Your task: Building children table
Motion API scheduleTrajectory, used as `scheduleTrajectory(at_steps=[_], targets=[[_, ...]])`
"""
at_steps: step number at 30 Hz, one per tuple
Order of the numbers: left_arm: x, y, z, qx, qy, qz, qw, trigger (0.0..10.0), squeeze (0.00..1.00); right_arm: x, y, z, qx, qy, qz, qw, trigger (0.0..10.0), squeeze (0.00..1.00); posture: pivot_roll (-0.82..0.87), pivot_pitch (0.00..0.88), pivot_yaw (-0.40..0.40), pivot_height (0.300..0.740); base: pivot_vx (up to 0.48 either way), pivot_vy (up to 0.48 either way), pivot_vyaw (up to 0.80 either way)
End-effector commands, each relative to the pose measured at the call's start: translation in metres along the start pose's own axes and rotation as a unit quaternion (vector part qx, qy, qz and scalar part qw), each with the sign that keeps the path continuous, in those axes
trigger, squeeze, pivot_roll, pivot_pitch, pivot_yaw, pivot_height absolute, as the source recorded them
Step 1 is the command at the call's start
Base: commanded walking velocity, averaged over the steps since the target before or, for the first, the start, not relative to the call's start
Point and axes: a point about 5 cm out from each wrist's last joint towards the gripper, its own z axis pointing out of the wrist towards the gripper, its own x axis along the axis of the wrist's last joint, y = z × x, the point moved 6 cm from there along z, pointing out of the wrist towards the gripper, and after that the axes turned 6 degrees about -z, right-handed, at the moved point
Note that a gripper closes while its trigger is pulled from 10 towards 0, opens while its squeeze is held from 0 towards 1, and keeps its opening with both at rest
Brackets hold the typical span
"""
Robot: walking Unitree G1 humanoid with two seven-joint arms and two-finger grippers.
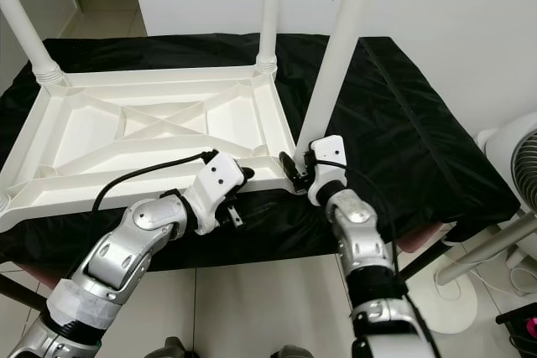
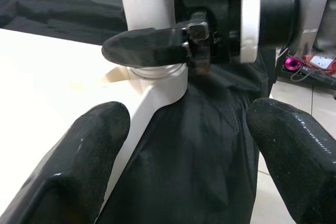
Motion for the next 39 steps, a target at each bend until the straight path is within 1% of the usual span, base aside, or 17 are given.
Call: scheduleTrajectory(at_steps=[1,5,8,10,12,14,19,20,21,22,29,30,31,32,34,35,39], targets=[[-0.002,0.001,-0.002,0.002,-0.003,-0.005,1.000,10.0,0.00,-0.020,0.007,-0.006,-0.075,-0.048,0.026,0.996,10.0,0.00,-0.08,0.025,0.002,0.740,0.000,0.000,0.00],[-0.002,0.001,-0.002,0.002,-0.004,-0.006,1.000,10.0,0.00,-0.021,0.009,-0.007,-0.105,-0.052,0.029,0.993,10.0,0.00,-0.08,0.025,0.002,0.740,0.000,0.000,0.00],[-0.002,0.001,-0.002,0.003,-0.004,-0.008,1.000,10.0,0.00,-0.016,0.005,-0.009,-0.162,-0.049,0.038,0.985,10.0,0.00,-0.07,0.027,-0.002,0.740,0.000,0.000,0.00],[-0.002,0.001,-0.002,0.003,-0.004,-0.008,1.000,10.0,0.00,-0.016,0.005,-0.009,-0.162,-0.049,0.038,0.985,10.0,0.00,-0.07,0.027,-0.002,0.740,0.000,0.000,0.00],[-0.003,0.003,-0.002,0.004,-0.004,-0.010,1.000,10.0,0.00,-0.007,-0.010,-0.004,-0.151,-0.033,0.051,0.987,10.0,0.00,-0.07,0.030,-0.009,0.740,0.000,0.000,0.00],[-0.003,0.003,-0.002,0.003,-0.004,-0.010,1.000,10.0,0.00,-0.001,-0.015,-0.002,-0.134,-0.020,0.059,0.989,10.0,0.00,-0.07,0.030,-0.010,0.740,0.000,0.000,0.00],[-0.002,0.002,-0.002,0.007,-0.003,-0.010,1.000,10.0,0.00,0.013,-0.016,-0.005,-0.108,0.009,0.063,0.992,10.0,0.00,-0.07,0.027,-0.016,0.740,0.000,0.000,0.00],[-0.001,0.001,-0.002,0.008,-0.003,-0.010,1.000,10.0,0.00,0.016,-0.016,-0.006,-0.102,0.016,0.069,0.992,10.0,0.65,-0.07,0.026,-0.018,0.740,0.000,0.000,0.00],[-0.001,0.001,-0.002,0.008,-0.003,-0.010,1.000,10.0,0.00,0.016,-0.016,-0.006,-0.102,0.016,0.069,0.992,10.0,0.65,-0.07,0.026,-0.018,0.740,0.000,0.000,0.00],[-0.001,0.001,-0.002,0.009,-0.002,-0.010,1.000,10.0,0.00,0.023,-0.015,-0.009,-0.091,0.036,0.066,0.993,10.0,1.00,-0.07,0.026,-0.020,0.740,0.000,0.000,0.00],[-0.002,0.002,-0.003,0.010,-0.002,-0.010,1.000,10.0,0.00,0.029,-0.006,-0.017,-0.046,0.060,0.056,0.996,10.0,1.00,-0.07,0.024,-0.024,0.740,0.000,0.000,0.00],[-0.002,0.002,-0.004,0.010,-0.003,-0.010,1.000,10.0,0.00,0.029,-0.006,-0.019,-0.017,0.062,0.052,0.997,10.0,0.86,-0.07,0.022,-0.025,0.740,0.000,0.000,0.00],[-0.002,0.002,-0.004,0.010,-0.003,-0.010,1.000,10.0,0.00,0.029,-0.006,-0.019,-0.017,0.062,0.052,0.997,10.0,0.86,-0.07,0.022,-0.025,0.740,0.000,0.000,0.00],[-0.002,0.001,-0.004,0.011,-0.003,-0.009,1.000,10.0,0.00,0.029,-0.005,-0.020,0.007,0.064,0.041,0.997,10.0,0.00,-0.07,0.021,-0.025,0.740,0.000,0.000,0.00],[-0.002,0.000,-0.004,0.011,-0.003,-0.008,1.000,10.0,0.00,0.029,-0.005,-0.021,0.029,0.066,0.034,0.997,10.0,0.00,-0.07,0.019,-0.025,0.740,0.000,0.000,0.00],[-0.001,-0.001,-0.004,0.011,-0.003,-0.006,1.000,10.0,0.00,0.032,-0.007,-0.021,0.088,0.075,0.005,0.993,10.0,0.00,-0.07,0.013,-0.023,0.740,0.000,0.000,0.00],[-0.001,-0.001,-0.004,0.010,-0.003,-0.006,1.000,10.0,0.00,0.034,-0.007,-0.019,0.119,0.078,-0.010,0.990,10.0,0.00,-0.07,0.009,-0.023,0.740,0.000,0.000,0.00]])
